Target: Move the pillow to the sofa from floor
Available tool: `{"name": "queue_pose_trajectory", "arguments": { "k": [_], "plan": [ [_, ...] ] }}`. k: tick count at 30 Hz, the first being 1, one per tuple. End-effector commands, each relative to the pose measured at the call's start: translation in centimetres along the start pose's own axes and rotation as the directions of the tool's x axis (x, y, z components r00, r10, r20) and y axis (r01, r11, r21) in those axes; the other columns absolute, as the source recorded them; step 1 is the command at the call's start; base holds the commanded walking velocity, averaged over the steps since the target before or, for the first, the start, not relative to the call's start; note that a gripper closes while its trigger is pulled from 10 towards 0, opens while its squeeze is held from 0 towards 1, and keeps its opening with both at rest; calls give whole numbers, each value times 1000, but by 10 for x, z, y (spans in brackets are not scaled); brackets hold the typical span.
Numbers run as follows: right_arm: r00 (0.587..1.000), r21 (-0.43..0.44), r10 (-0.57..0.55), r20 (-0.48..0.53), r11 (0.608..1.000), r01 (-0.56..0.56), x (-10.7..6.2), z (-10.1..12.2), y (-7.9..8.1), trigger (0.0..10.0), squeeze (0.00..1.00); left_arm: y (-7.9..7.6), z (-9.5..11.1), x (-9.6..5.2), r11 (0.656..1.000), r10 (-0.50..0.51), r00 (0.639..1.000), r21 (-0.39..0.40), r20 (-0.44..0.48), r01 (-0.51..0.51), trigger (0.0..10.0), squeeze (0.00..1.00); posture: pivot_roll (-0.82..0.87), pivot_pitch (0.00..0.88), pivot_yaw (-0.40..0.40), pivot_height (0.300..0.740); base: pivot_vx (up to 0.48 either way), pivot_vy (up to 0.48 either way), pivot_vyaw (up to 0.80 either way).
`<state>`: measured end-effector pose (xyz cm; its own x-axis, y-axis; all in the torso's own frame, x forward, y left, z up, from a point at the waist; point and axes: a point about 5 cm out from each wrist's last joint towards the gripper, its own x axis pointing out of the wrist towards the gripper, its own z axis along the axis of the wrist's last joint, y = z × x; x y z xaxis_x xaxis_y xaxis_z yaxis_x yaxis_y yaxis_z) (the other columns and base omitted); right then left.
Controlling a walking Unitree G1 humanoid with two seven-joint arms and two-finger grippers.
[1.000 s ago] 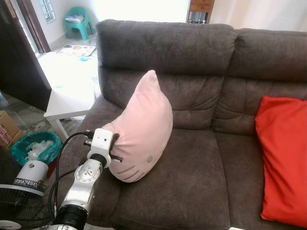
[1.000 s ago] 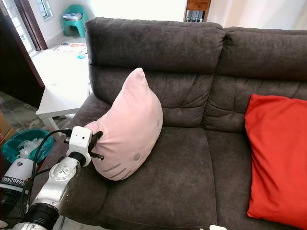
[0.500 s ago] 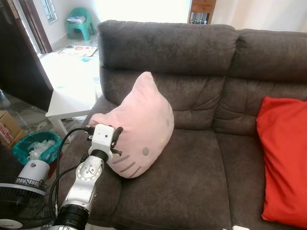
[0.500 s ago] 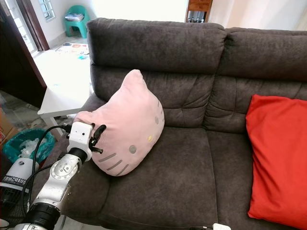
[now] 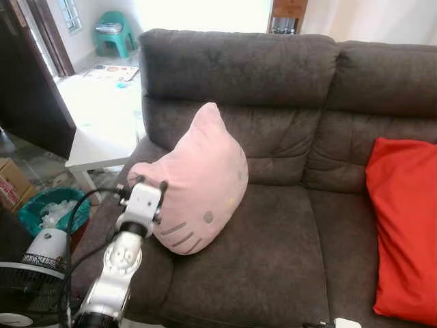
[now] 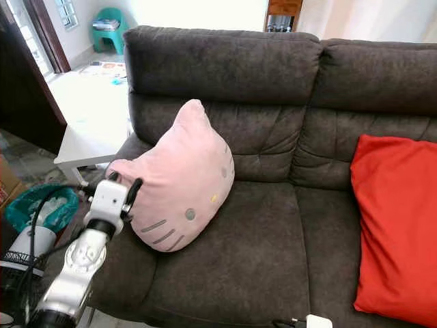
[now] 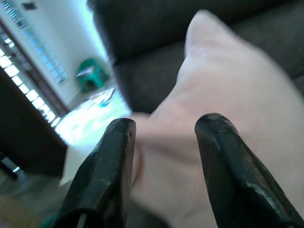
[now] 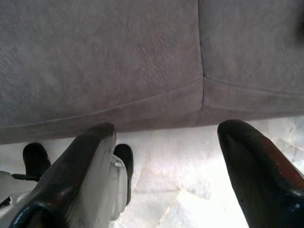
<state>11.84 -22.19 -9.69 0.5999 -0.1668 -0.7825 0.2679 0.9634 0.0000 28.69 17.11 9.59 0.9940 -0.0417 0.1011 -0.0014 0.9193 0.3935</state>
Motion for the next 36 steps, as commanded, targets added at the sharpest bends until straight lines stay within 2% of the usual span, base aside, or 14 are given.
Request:
{"name": "queue_pose_trajectory", "arguments": {
  "k": [1, 5, 9, 11, 16, 23, 26, 27, 28, 30, 36],
  "plan": [
    [998, 35, -10, 62, 999, 8, 2, 10, 0, 10000, 0, 7, -8, -10, 998, 58, 998, 39, -24, -57, 10000, 0, 37, 15, -5, 740, 0, 0, 0],
    [987, 51, -6, 159, 999, -2, 6, 31, 2, 10000, 0, 13, -34, -32, 994, 110, 987, 36, -121, -106, 10000, 0, 41, 8, -9, 740, 0, 0, 0],
    [981, 39, 16, 195, 999, -24, 9, 42, 5, 10000, 0, 11, -40, -39, 993, 118, 982, 27, -145, -115, 10000, 0, 35, 0, -7, 740, 0, 0, 0],
    [980, 23, 30, 194, 999, -35, 10, 45, 8, 10000, 0, 5, -44, -43, 992, 116, 980, -23, -163, -121, 10000, 0, 36, 0, -9, 740, 0, 0, 0],
    [985, -1, 45, 168, 999, -46, 10, 41, 9, 10000, 0, -1, -53, -46, 987, 114, 971, -89, -212, -136, 10000, 0, 35, 0, -14, 740, 0, 0, 0],
    [988, 12, 34, 149, 999, -37, 10, 38, 7, 10000, 0, -7, -59, -49, 990, 95, 968, -78, -233, -116, 10000, 0, 32, 0, -10, 740, 0, 0, 0],
    [989, 16, 37, 144, 999, -40, 10, 37, 7, 10000, 0, -10, -72, -51, 991, 75, 947, -81, -312, -105, 10000, 0, 33, 0, -10, 740, 0, 0, 0],
    [989, 14, 40, 143, 999, -43, 10, 37, 7, 10000, 0, -10, -80, -52, 985, 85, 928, -109, -363, -133, 10000, 0, 34, 0, -10, 740, 0, 0, 0],
    [989, 14, 40, 143, 999, -43, 10, 37, 7, 10000, 0, -10, -80, -52, 985, 85, 928, -109, -363, -133, 10000, 0, 34, 0, -10, 740, 0, 0, 0],
    [989, 7, 51, 142, 999, -52, 10, 38, 8, 10000, 0, -4, -89, -50, 972, 109, 903, -147, -415, -185, 10000, 0, 33, 0, -6, 740, -122, 0, 0],
    [988, 3, 54, 142, 998, -55, 10, 38, 9, 10000, 0, -2, -91, -49, 973, 103, 897, -144, -429, -180, 10000, 0, 32, 0, -5, 740, -247, 0, 0]
  ]
}}
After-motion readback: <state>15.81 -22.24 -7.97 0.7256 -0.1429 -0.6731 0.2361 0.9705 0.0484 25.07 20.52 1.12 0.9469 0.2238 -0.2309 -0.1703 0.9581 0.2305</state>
